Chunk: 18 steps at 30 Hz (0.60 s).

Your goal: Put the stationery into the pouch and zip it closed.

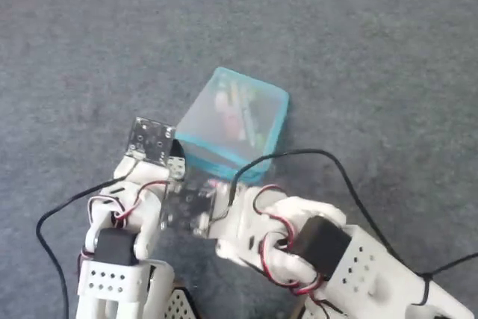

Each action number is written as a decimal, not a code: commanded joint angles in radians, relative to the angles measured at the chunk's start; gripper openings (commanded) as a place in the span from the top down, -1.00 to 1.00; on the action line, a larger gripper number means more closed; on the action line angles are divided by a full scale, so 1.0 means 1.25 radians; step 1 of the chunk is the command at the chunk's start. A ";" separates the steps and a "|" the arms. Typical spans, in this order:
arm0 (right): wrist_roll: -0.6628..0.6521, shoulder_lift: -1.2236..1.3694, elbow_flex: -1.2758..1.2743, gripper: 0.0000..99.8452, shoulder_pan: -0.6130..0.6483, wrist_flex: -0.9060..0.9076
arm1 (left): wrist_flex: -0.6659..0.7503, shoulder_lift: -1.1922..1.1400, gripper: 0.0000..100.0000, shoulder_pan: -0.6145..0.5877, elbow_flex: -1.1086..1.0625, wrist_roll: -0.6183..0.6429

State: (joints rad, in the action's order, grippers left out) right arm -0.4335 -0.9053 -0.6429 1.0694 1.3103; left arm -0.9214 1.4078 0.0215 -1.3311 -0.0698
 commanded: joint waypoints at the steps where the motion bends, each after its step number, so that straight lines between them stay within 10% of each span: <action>1: -0.061 -0.009 0.050 0.62 0.025 0.111 | 0.033 -0.014 0.98 -0.069 0.048 0.021; 7: -0.149 -0.046 0.052 0.04 0.075 0.252 | 0.033 -0.014 0.98 -0.129 0.066 0.022; 18: -0.167 -0.068 -0.026 0.10 -0.191 0.096 | -0.004 -0.018 0.98 -0.164 0.117 0.020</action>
State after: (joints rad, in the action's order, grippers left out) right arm -0.6667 -0.9851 -0.6429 0.9160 1.6295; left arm -0.9183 1.3970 -0.1749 -1.2774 -0.0667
